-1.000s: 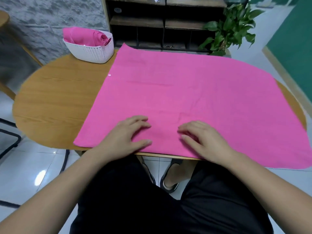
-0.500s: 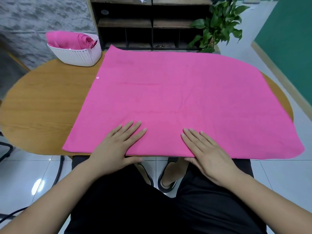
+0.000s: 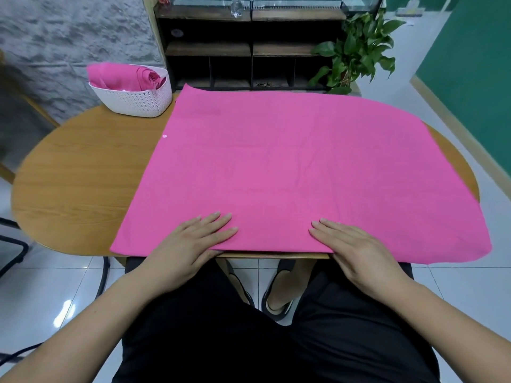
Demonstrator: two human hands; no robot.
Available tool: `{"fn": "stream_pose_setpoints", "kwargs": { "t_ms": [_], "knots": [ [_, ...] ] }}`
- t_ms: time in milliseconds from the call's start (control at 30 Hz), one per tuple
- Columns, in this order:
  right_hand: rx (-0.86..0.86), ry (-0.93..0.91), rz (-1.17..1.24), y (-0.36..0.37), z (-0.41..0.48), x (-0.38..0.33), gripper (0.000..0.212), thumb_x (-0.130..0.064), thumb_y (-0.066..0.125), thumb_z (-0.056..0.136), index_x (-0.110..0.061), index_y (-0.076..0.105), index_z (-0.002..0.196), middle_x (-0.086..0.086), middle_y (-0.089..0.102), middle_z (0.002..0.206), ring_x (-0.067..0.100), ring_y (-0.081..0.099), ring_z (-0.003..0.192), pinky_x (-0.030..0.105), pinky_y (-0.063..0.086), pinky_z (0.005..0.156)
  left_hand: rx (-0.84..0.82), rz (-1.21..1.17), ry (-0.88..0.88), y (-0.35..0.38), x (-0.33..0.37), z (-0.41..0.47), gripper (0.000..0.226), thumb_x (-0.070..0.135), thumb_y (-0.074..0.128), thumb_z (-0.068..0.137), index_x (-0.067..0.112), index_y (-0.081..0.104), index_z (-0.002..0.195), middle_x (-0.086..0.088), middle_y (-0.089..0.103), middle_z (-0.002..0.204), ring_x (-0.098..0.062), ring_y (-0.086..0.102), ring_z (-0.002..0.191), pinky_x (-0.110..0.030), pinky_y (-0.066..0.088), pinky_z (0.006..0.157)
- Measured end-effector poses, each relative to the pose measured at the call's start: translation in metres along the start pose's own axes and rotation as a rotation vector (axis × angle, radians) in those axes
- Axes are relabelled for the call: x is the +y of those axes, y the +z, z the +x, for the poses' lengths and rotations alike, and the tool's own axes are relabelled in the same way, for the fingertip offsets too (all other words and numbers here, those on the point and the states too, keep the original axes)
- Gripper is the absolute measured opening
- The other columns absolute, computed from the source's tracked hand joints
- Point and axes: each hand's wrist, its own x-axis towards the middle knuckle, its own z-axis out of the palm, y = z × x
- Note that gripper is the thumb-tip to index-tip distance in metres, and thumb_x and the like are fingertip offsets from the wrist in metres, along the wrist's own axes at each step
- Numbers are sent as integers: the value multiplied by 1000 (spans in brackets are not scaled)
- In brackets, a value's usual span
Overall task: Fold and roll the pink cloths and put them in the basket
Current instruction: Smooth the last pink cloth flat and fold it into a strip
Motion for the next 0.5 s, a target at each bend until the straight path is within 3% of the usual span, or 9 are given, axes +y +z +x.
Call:
{"fn": "stream_pose_setpoints", "kwargs": {
  "t_ms": [67, 133, 200, 267, 367, 500],
  "knots": [
    [46, 48, 49, -4, -1, 8, 67, 2, 72, 89, -24, 59, 149, -13, 55, 154, 7, 47, 146, 38, 47, 114, 40, -44, -49, -4, -13, -4, 56, 36, 37, 106, 44, 35, 161, 26, 20, 170, 2, 15, 158, -28, 18, 127],
    [102, 77, 76, -9, 1, 15, 53, -5, 64, 96, -25, 64, 144, -14, 59, 150, 5, 50, 143, 37, 48, 112, 87, -68, -108, -11, -25, -6, 59, 25, 46, 97, 40, 49, 155, 24, 35, 164, 3, 28, 154, -30, 30, 123],
    [148, 104, 62, -14, 4, 23, 45, -7, 59, 98, -25, 68, 138, -12, 64, 144, 9, 58, 137, 37, 49, 110, 162, -67, -149, -20, -35, -6, 49, 29, 48, 97, 34, 62, 144, 17, 56, 152, -6, 52, 142, -37, 46, 114],
    [194, 127, 10, -18, 12, 31, 40, -9, 57, 97, -20, 71, 134, -5, 70, 136, 18, 67, 127, 37, 51, 105, 276, -13, -187, -34, -42, 1, 40, 41, 46, 100, 25, 71, 127, 8, 73, 128, -21, 71, 117, -40, 57, 94],
    [230, 186, -74, -27, 33, 43, 35, -18, 53, 99, -17, 72, 129, 0, 74, 126, 26, 69, 115, 39, 51, 97, 421, 54, -247, -57, -52, 18, 37, 43, 47, 101, 19, 72, 114, 1, 76, 109, -27, 72, 98, -41, 57, 77],
    [289, 293, -118, -40, 73, 56, 26, -9, 65, 100, -14, 70, 125, 8, 75, 120, 35, 70, 107, 47, 57, 85, 534, 35, -297, -78, -66, 57, 27, 37, 53, 102, 19, 70, 113, 0, 75, 110, -31, 72, 99, -44, 56, 79]
  ]
}}
